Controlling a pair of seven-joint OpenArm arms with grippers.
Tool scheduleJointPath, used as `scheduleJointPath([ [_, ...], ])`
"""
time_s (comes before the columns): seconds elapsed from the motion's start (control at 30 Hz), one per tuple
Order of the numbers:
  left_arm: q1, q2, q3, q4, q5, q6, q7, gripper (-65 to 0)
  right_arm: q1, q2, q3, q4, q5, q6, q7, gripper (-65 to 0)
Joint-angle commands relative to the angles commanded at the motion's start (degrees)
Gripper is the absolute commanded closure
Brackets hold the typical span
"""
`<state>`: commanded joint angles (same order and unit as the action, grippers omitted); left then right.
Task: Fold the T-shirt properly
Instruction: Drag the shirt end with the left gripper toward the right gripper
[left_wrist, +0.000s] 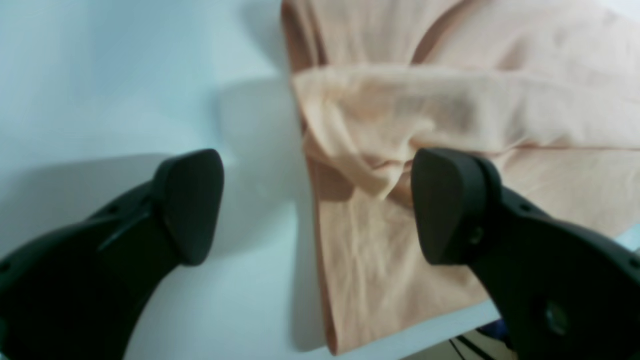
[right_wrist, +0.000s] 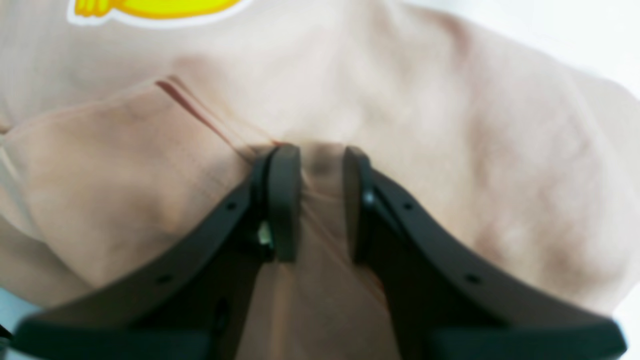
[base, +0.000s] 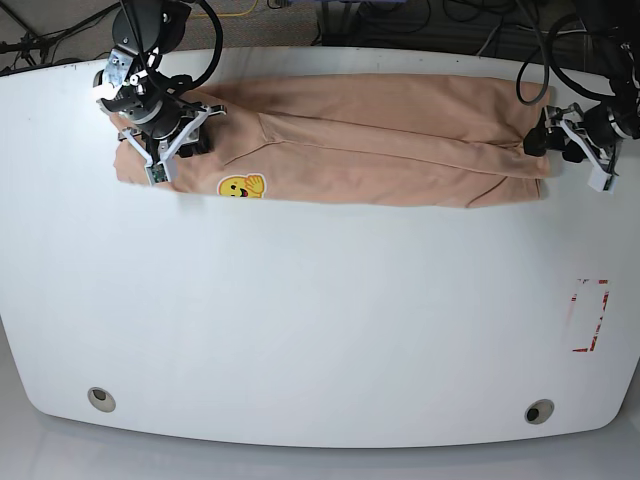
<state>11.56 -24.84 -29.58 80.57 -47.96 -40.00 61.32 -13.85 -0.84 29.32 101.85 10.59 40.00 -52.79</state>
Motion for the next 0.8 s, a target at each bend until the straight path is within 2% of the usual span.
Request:
scheduleJointPath([
  [0.2,-0.35,1.58,1.67,-4.04,0.00,0.00,0.00,-55.3,0.35,0.00,0.00,-0.09,0.00,0.00,0.00,-13.6],
  [0.27,-0.18,1.67,2.37,-4.04,-0.09,0.00,0.00,-53.3,0.35,0.00,0.00,0.00,0.00,0.00,0.00,-13.6],
  [0.3,0.00,1.85,2.81,-3.96,-0.09,0.00,0.00,-51.0,0.26,0.00,0.00,0.00,0.00,0.00,0.00,-13.5],
  [0.43,0.00,3.08,3.25,-3.96,0.26,0.00,0.00,-34.9,0.26,0.00,0.00,-0.18,0.09,0.00,0.00,-13.5],
  [0.57,-0.09,3.16,3.34,-3.96,0.35,0.00,0.00,-11.1,0.35,0.00,0.00,-0.18,0.09,0.00,0.00,-13.5],
  [0.6,-0.09,3.16,3.43,-3.96,0.44,0.00,0.00,-7.4,0.35,0.00,0.00,-0.18,0.09,0.00,0.00,-13.5],
  [0.67,-0.09,3.08,3.43,-3.96,0.44,0.00,0.00,-1.9,0.35,0.00,0.00,-0.18,0.09,0.00,0.00,-13.5],
  [0.8,-0.26,2.73,3.43,-3.78,0.44,0.00,0.00,-1.1,0.35,0.00,0.00,-0.18,0.09,0.00,0.00,-13.3],
])
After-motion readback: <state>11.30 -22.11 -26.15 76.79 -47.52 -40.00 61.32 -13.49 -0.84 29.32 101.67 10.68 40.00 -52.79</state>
